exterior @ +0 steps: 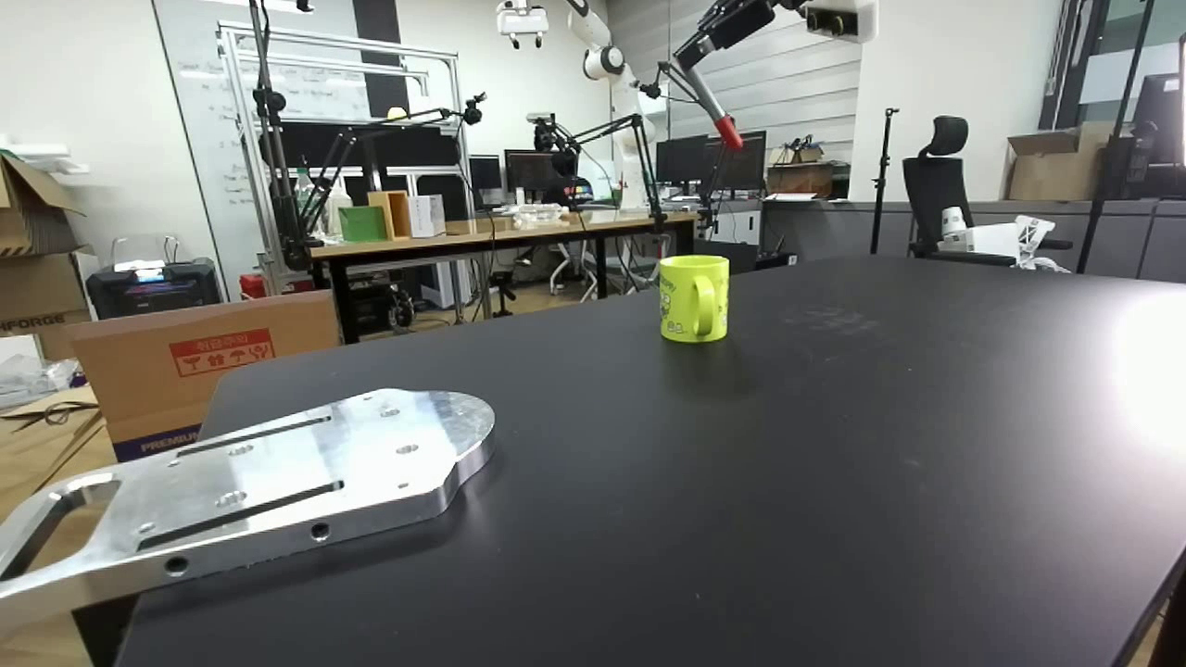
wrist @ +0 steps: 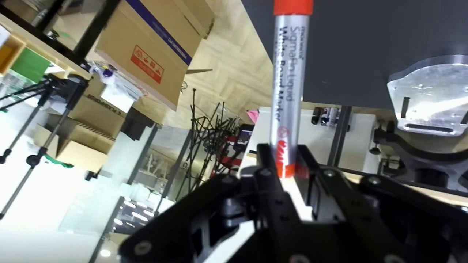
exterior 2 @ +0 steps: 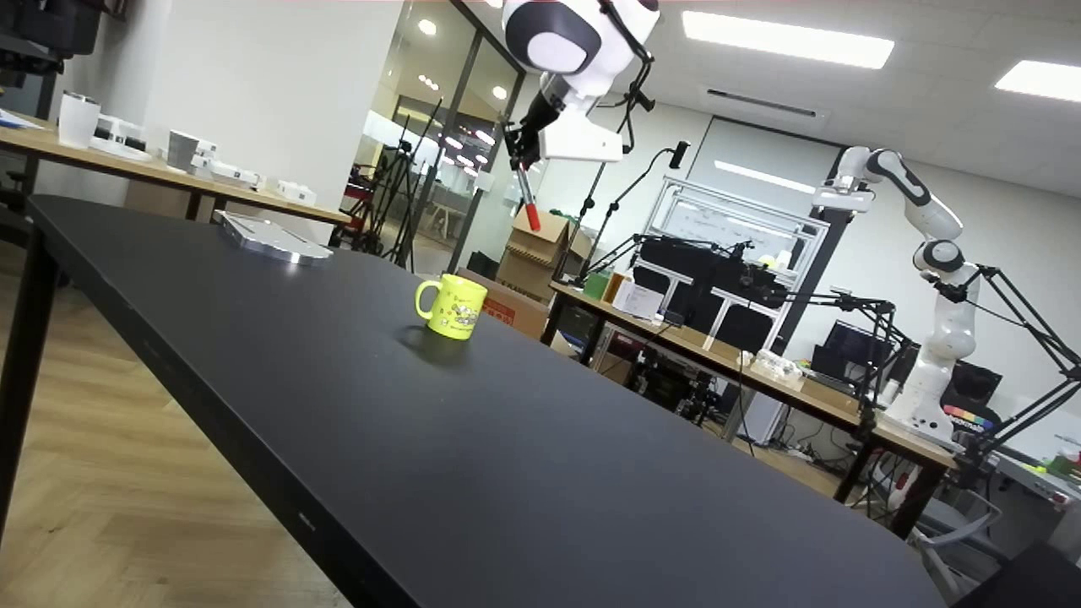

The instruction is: Put the marker into the mug.

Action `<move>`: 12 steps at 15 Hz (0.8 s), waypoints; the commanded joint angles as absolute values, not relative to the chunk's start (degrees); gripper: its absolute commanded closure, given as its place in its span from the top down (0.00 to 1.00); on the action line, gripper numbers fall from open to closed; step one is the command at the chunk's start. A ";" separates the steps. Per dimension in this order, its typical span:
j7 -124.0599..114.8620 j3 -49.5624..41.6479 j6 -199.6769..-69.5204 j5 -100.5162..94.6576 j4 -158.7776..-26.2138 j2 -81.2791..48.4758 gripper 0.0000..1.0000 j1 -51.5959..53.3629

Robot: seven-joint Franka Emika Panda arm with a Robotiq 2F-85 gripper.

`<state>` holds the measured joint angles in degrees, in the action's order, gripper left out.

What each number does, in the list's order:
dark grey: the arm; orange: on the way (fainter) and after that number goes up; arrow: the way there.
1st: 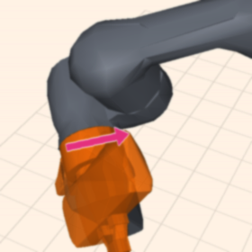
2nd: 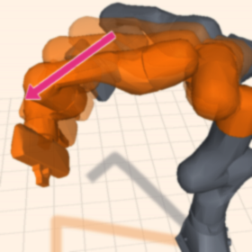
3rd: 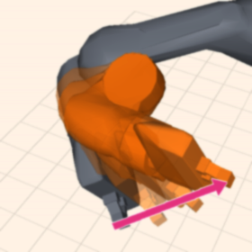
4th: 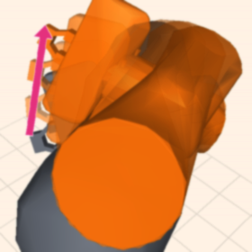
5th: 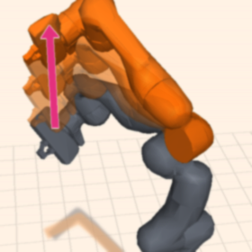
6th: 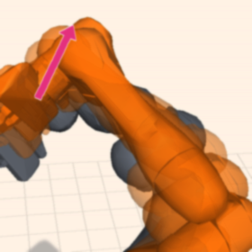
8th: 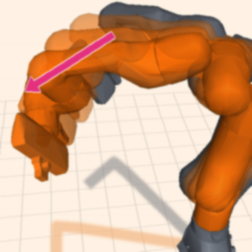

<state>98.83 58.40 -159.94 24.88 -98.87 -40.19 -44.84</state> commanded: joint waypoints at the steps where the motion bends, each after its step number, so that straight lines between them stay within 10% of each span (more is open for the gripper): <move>1: 108.15 63.42 -152.49 25.28 -96.84 -47.97 0.05 -48.52; 12: 127.24 50.87 -120.34 28.33 -87.41 -52.57 0.05 -41.52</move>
